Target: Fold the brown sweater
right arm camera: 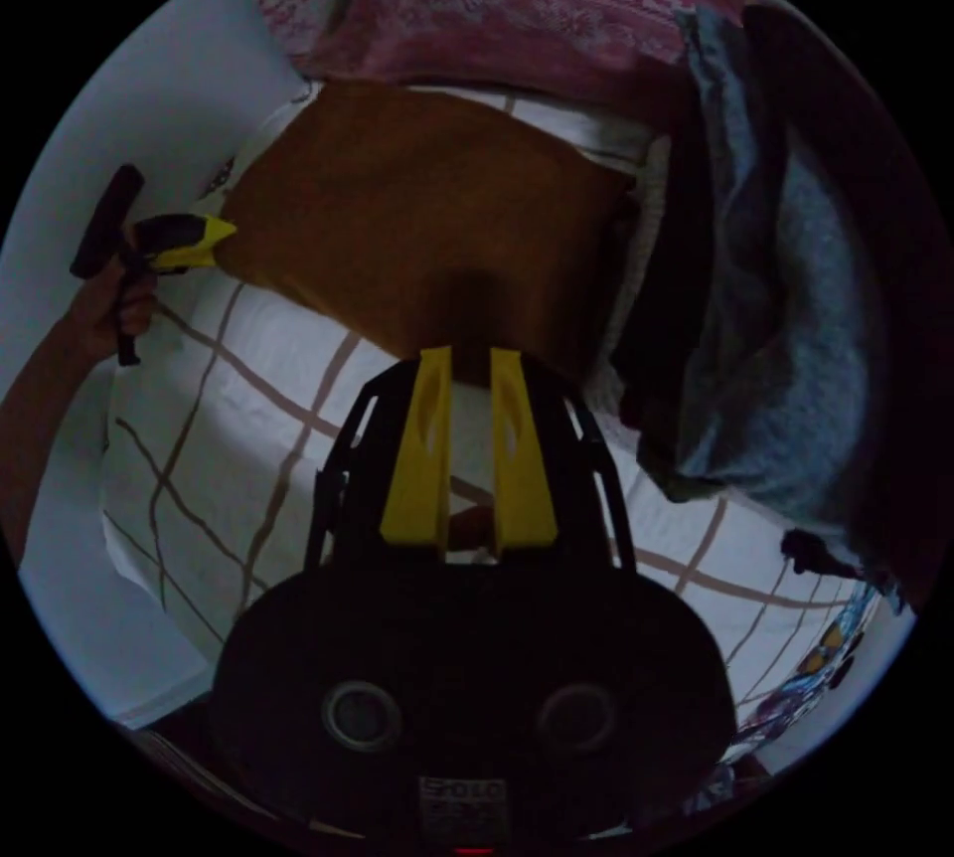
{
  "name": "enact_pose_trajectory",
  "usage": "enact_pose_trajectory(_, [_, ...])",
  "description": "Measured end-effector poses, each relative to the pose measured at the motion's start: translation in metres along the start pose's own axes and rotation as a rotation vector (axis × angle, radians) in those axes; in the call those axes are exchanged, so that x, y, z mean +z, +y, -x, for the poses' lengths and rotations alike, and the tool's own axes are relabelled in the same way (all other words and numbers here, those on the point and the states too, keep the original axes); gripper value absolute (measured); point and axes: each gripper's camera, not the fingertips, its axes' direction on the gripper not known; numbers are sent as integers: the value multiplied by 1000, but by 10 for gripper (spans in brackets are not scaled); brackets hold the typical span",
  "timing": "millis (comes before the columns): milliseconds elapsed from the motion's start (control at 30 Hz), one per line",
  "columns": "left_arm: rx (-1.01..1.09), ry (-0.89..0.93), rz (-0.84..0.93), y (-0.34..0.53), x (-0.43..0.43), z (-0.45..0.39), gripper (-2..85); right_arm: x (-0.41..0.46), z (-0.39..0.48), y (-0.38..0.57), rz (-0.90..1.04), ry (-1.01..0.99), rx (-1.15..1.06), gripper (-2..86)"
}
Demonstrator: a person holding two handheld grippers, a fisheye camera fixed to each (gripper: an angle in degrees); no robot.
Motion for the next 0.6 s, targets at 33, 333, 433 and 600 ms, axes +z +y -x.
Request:
enact_pose_trajectory(33, [66,-103,-1,17,-1,-26,162,-12,6,19,-32,11,-30,62])
enact_pose_trajectory(333, [145,-382,-112,198,14,-175,145,-101,58,232,-130,-8,-280,60])
enact_pose_trajectory(433, [221,-365,-270,286,15,-242,112,-138,72,318,-190,10,-299,50])
enact_pose_trajectory(600, [423,-423,-308,429,41,-372,50,-201,83,454,-365,117,-230,32])
